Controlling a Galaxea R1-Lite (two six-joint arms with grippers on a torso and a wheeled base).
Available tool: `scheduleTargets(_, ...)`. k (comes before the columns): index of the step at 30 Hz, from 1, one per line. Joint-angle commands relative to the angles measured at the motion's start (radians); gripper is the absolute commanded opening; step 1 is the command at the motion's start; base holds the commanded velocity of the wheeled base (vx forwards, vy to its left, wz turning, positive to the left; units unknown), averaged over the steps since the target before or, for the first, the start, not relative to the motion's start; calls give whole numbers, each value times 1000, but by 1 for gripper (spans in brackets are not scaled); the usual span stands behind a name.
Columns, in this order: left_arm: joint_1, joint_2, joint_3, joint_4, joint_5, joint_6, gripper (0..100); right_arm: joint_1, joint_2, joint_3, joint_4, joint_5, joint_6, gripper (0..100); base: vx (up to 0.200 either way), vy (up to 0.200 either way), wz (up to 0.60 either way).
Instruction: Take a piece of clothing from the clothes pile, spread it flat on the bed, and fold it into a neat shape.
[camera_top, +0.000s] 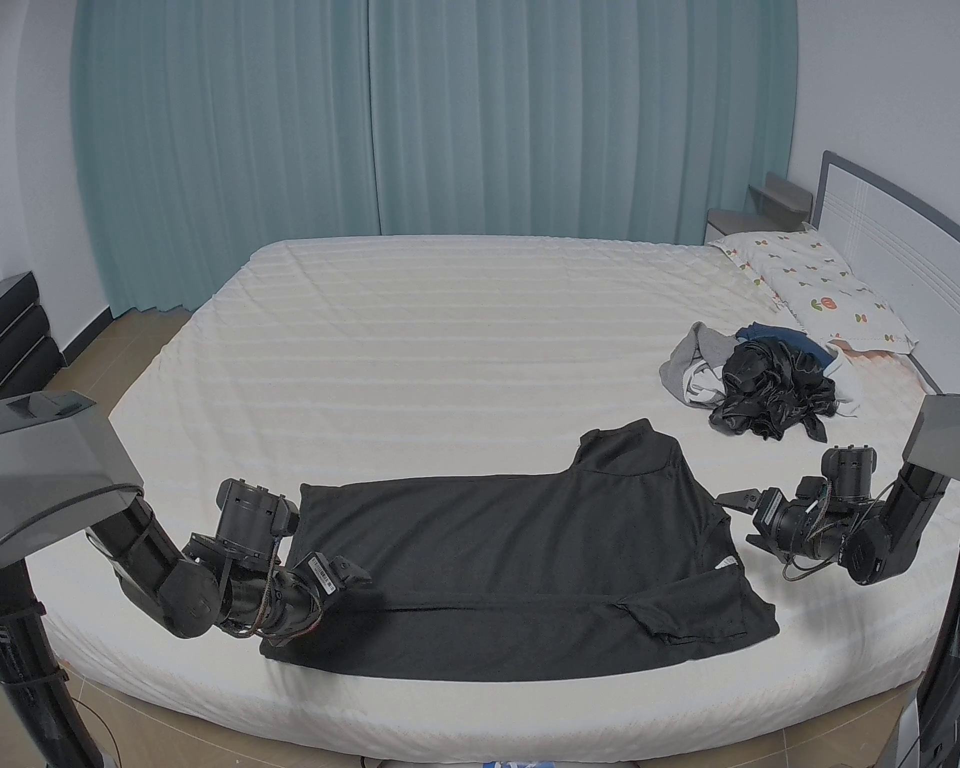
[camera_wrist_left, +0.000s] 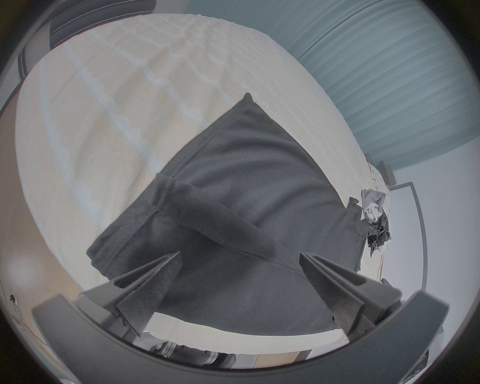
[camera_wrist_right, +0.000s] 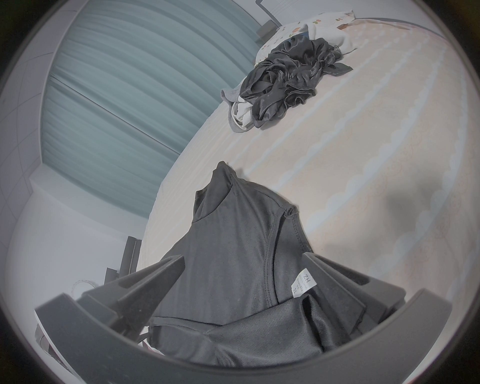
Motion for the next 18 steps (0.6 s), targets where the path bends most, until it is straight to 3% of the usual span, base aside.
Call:
scheduleTargets(1, -4, 43, -11, -5, 4, 0, 100, 4, 5, 1, 0, 1, 0, 100, 0, 0, 0)
scheduleTargets(11, 31, 120, -125, -37, 69, -18, 100, 10, 4, 1, -2, 1, 0, 100, 0, 0, 0)
scheduleTargets(18, 80, 136, -171, -138, 115, -126, 100, 23, 4, 1, -3, 1, 3, 100, 0, 0, 0)
